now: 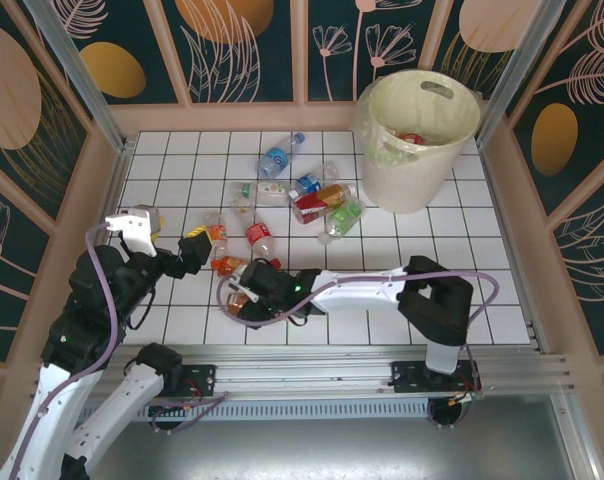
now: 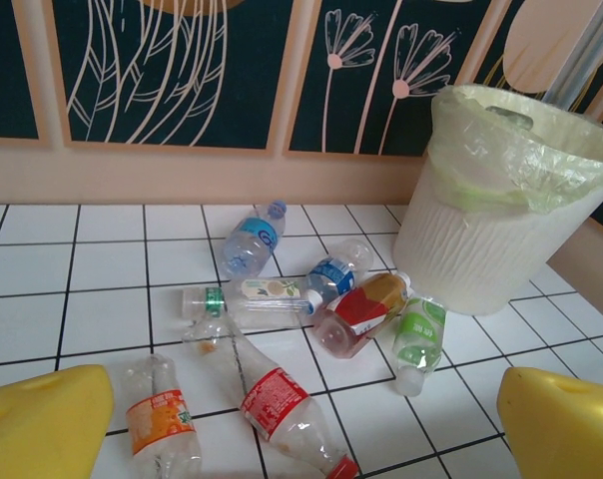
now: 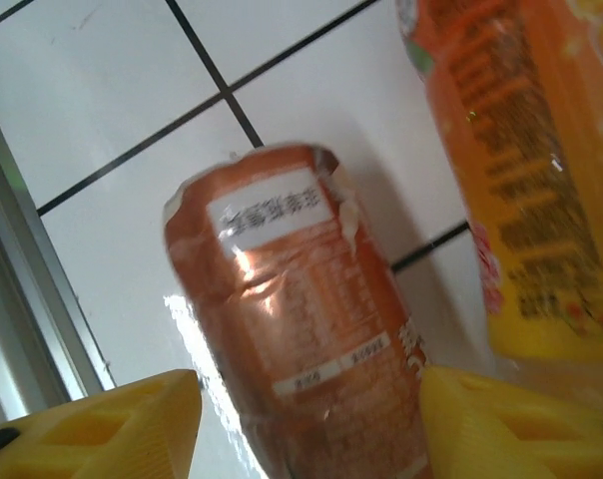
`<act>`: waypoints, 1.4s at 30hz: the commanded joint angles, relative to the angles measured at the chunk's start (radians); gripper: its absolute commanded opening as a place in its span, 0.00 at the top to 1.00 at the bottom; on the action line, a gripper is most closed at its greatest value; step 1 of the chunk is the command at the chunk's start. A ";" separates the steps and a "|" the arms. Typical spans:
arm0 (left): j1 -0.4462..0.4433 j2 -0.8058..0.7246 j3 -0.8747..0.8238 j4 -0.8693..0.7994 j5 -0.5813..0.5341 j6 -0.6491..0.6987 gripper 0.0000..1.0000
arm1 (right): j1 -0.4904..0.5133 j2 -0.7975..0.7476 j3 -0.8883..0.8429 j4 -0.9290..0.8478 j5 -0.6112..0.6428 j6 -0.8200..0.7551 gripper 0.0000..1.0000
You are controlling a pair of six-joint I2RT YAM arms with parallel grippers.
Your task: Put the plastic bottles in the bin
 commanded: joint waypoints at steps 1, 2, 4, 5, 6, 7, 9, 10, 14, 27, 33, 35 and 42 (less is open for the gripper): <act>-0.004 -0.001 -0.007 0.007 0.000 -0.019 0.01 | 0.021 0.056 0.065 -0.056 0.074 -0.043 0.37; -0.004 -0.003 -0.009 0.010 -0.001 -0.019 0.01 | 0.026 0.069 0.077 -0.066 0.079 -0.046 0.37; -0.004 -0.003 -0.013 0.013 -0.002 -0.020 0.01 | 0.032 0.089 0.092 -0.073 0.075 -0.053 0.36; -0.004 -0.004 -0.014 0.014 -0.002 -0.019 0.01 | 0.035 0.094 0.095 -0.073 0.066 -0.054 0.36; -0.004 -0.003 -0.016 0.015 -0.002 -0.019 0.01 | 0.036 0.100 0.099 -0.073 0.053 -0.056 0.36; -0.005 -0.003 -0.019 0.019 -0.002 -0.019 0.01 | 0.038 0.108 0.104 -0.076 0.050 -0.058 0.35; -0.004 -0.003 -0.024 0.026 0.003 -0.021 0.02 | 0.044 0.125 0.116 -0.087 0.050 -0.067 0.34; -0.004 -0.001 -0.028 0.030 0.005 -0.021 0.01 | 0.044 0.132 0.122 -0.091 0.051 -0.070 0.33; -0.004 0.002 -0.043 0.046 0.016 -0.029 0.01 | 0.046 0.148 0.138 -0.100 0.034 -0.080 0.28; -0.004 0.034 -0.067 0.112 0.067 -0.036 0.01 | 0.047 0.239 0.220 -0.174 0.130 -0.083 0.29; -0.004 0.060 -0.066 0.150 0.094 -0.038 0.01 | 0.046 0.241 0.222 -0.192 0.104 -0.079 0.36; -0.005 0.062 -0.067 0.167 0.104 -0.041 0.01 | 0.043 0.223 0.204 -0.172 0.089 -0.066 0.39; -0.004 0.074 -0.090 0.261 0.167 -0.072 0.01 | 0.024 0.100 0.125 -0.056 -0.023 0.014 0.47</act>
